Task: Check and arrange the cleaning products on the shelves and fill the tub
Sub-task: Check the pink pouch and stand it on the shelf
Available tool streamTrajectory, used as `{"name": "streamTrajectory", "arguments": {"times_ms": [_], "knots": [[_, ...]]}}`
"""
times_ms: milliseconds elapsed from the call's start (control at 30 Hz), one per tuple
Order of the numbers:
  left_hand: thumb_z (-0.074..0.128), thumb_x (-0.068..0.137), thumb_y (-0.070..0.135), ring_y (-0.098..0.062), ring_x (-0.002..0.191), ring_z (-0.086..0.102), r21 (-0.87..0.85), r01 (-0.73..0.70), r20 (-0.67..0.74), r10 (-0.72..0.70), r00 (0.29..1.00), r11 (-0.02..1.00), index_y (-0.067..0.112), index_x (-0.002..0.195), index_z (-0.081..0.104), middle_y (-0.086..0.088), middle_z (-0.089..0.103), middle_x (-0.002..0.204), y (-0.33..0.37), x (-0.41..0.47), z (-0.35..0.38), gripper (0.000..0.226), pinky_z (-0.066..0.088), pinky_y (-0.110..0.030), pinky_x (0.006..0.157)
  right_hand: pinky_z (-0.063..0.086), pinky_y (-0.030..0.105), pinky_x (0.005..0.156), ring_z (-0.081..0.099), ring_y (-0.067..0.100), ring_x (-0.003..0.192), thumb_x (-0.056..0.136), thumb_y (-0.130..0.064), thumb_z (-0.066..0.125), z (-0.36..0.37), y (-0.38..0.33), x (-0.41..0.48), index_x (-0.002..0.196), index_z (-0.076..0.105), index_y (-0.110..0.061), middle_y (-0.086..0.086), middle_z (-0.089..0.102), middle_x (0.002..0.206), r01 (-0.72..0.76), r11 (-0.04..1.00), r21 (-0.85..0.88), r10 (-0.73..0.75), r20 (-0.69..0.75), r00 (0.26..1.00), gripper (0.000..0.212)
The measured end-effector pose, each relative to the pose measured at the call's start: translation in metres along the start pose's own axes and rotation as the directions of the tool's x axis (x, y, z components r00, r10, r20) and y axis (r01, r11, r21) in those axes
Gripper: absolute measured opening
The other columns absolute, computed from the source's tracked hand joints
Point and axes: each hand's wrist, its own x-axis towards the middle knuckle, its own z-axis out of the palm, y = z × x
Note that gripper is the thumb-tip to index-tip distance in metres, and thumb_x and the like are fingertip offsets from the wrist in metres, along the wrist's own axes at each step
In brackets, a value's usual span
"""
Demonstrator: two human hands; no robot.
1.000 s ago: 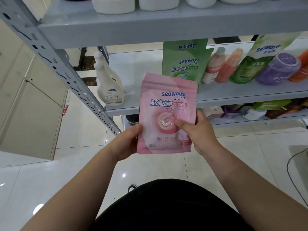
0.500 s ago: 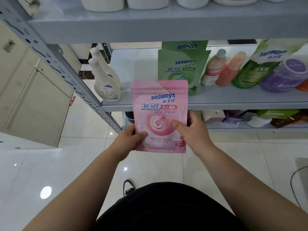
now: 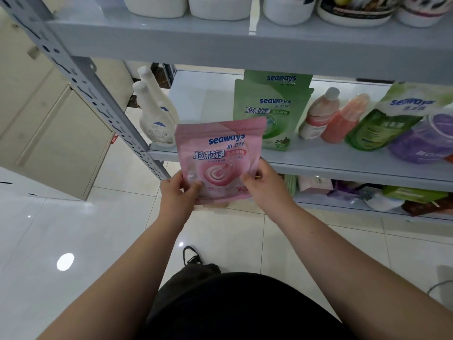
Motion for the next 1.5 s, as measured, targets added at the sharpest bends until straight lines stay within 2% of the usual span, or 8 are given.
{"name": "streamTrajectory", "arguments": {"times_ms": [367,500,567,800,933,1067,1233,1500], "knots": [[0.070,0.093,0.037,-0.005,0.089,0.063,-0.037,0.032,-0.212,-0.039,0.977,0.999,0.020,0.121,0.052,0.002,0.063,0.107,0.021,0.065,-0.008,0.037,0.048,-0.016,0.064,0.051,0.017,0.069,0.064,0.001,0.090,0.097,-0.016,0.065,0.040,-0.048,0.070,0.109,0.060,-0.032,-0.014,0.068,0.101,0.107,0.983,0.150,-0.095,-0.086,0.992,0.020],[0.071,0.090,0.030,-0.009,0.106,0.061,-0.026,0.005,-0.180,-0.009,0.984,1.000,0.024,0.125,0.048,0.005,0.061,0.118,0.008,0.078,-0.013,0.042,0.050,-0.032,0.091,0.057,0.030,0.076,0.068,0.016,0.094,0.091,-0.008,0.065,0.058,-0.050,0.092,0.102,0.060,-0.036,-0.002,0.069,0.102,0.124,0.976,0.177,-0.105,-0.114,0.988,0.030],[0.072,0.088,0.024,-0.005,0.112,0.058,-0.069,0.016,-0.134,-0.026,0.991,0.997,0.022,0.134,0.045,0.010,0.058,0.126,0.003,0.081,-0.017,0.053,0.050,-0.030,0.094,0.050,0.017,0.069,0.065,0.007,0.090,0.092,-0.005,0.064,0.067,-0.048,0.100,0.112,0.060,-0.028,-0.010,0.068,0.099,0.114,0.979,0.171,-0.096,-0.112,0.989,0.030],[0.073,0.088,0.013,-0.005,0.100,0.061,0.193,-0.049,0.123,0.026,0.992,0.980,0.020,0.125,0.047,0.006,0.057,0.125,-0.005,0.087,-0.023,0.046,0.045,-0.004,0.071,0.040,-0.002,0.058,0.056,-0.008,0.083,0.091,0.001,0.063,0.083,-0.040,0.109,0.125,0.050,-0.020,-0.015,0.062,0.099,0.085,0.987,0.134,-0.066,-0.142,0.988,0.041],[0.074,0.086,0.015,-0.003,0.117,0.034,0.451,-0.206,0.254,0.096,0.962,0.868,0.021,0.150,0.043,-0.004,0.006,0.165,0.000,0.085,-0.020,0.071,0.027,-0.008,0.094,0.042,0.005,0.063,0.060,-0.003,0.091,0.089,-0.003,0.065,0.087,-0.028,0.107,0.130,0.052,-0.017,-0.005,0.065,0.112,0.057,0.997,0.058,-0.050,-0.130,0.990,0.045],[0.074,0.081,0.016,-0.040,0.133,0.035,0.609,-0.299,0.211,0.214,0.954,0.734,0.020,0.151,0.044,-0.023,0.029,0.149,-0.008,0.086,-0.015,0.076,0.035,-0.041,0.110,0.042,0.011,0.070,0.065,0.015,0.103,0.088,-0.012,0.067,0.089,-0.019,0.111,0.126,0.058,-0.018,0.000,0.067,0.116,0.032,0.999,-0.009,-0.033,-0.131,0.991,0.040],[0.076,0.073,0.022,-0.048,0.123,0.047,0.749,-0.556,0.482,0.279,0.830,0.361,0.017,0.152,0.044,-0.023,0.051,0.134,-0.023,0.089,-0.003,0.085,0.048,-0.055,0.101,0.043,0.026,0.085,0.058,0.021,0.117,0.093,-0.032,0.067,0.074,-0.008,0.109,0.136,0.055,-0.020,0.003,0.059,0.132,-0.006,0.968,-0.250,-0.024,-0.116,0.993,0.046],[0.053,0.093,0.055,-0.043,0.144,0.017,0.814,-0.556,0.534,0.161,0.830,0.168,0.029,0.161,0.004,-0.014,0.018,0.158,-0.012,0.107,0.019,0.088,0.022,-0.051,0.121,0.032,0.039,0.117,0.027,0.029,0.148,0.095,-0.027,0.059,0.056,0.009,0.103,0.153,0.039,-0.014,0.013,0.037,0.156,-0.025,0.847,-0.532,0.023,-0.011,1.000,0.064]]}}
